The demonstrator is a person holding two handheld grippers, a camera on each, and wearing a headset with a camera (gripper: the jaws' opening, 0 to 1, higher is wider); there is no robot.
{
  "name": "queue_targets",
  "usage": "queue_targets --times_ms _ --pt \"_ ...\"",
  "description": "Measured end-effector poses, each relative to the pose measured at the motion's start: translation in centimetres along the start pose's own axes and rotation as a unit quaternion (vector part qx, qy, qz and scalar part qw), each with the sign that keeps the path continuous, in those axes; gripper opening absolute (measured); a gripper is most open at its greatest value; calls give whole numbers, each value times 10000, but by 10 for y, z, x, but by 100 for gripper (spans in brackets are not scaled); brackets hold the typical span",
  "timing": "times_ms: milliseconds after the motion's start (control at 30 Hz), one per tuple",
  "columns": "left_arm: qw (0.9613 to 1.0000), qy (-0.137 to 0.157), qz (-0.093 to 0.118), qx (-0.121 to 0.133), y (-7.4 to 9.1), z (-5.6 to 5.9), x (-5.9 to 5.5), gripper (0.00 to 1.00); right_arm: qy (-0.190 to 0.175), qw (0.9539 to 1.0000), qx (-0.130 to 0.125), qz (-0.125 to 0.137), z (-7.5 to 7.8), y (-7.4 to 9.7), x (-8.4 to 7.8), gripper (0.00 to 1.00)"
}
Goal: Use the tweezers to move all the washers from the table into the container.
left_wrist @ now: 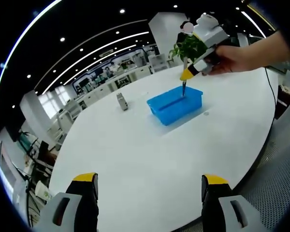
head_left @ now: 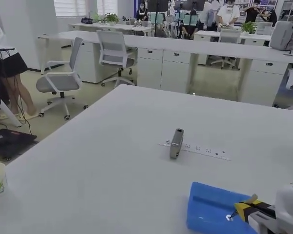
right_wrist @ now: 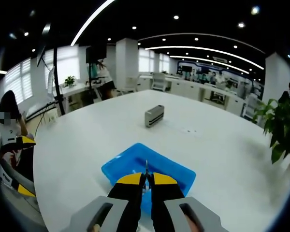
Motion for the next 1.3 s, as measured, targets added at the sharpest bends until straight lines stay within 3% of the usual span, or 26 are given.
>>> queue_targets --times_ms 800,1300 --pt "10000 12 -35 43 -1 -1 1 90 -107 9987 -55 -488 11 -30 -26 2" --pt "9999 -77 -134 21 -2 1 -1 90 -248 9982 5 -542 5 -29 -31 3"
Point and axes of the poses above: the centre of the closed fingertips' face, and the gripper's own axes: y roughly backward along the fingers, z roughly to its right, x roughly out of its top, the point moved 5 cm from there along y, roughly backward along the fingers, and after that the axes turned 5 degrees about y, right-handed, at the moved point
